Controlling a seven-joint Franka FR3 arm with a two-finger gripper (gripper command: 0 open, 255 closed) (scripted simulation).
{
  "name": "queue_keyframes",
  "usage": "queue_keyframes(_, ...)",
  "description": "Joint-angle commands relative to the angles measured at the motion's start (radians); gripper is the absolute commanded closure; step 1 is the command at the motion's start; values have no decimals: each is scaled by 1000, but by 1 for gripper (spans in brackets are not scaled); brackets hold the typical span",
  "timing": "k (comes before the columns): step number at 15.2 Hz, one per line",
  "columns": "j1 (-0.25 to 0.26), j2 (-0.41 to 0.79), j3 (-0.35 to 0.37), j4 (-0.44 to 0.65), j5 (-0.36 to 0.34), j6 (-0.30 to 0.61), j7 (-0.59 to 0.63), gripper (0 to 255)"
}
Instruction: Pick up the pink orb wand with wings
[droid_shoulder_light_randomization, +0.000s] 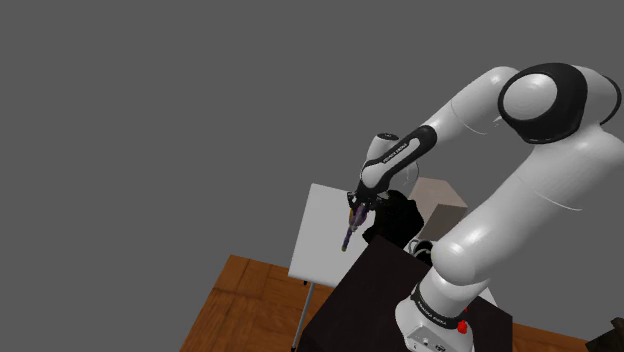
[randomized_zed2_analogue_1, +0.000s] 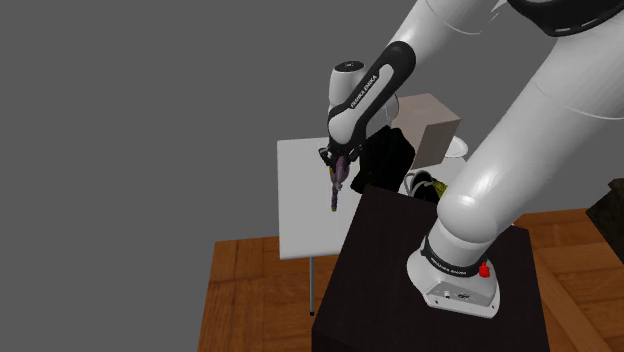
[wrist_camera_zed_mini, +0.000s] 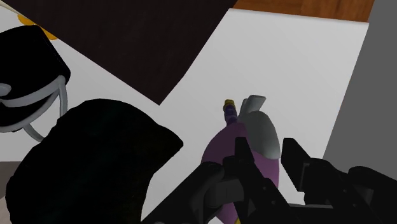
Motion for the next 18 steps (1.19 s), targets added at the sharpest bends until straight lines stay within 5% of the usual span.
queue_keyframes(1, 0, 1, 0, -1, 0, -1, 0, 255)
queue_keyframes(18, 4, -226, 5, 45, 12, -274, -13, 255)
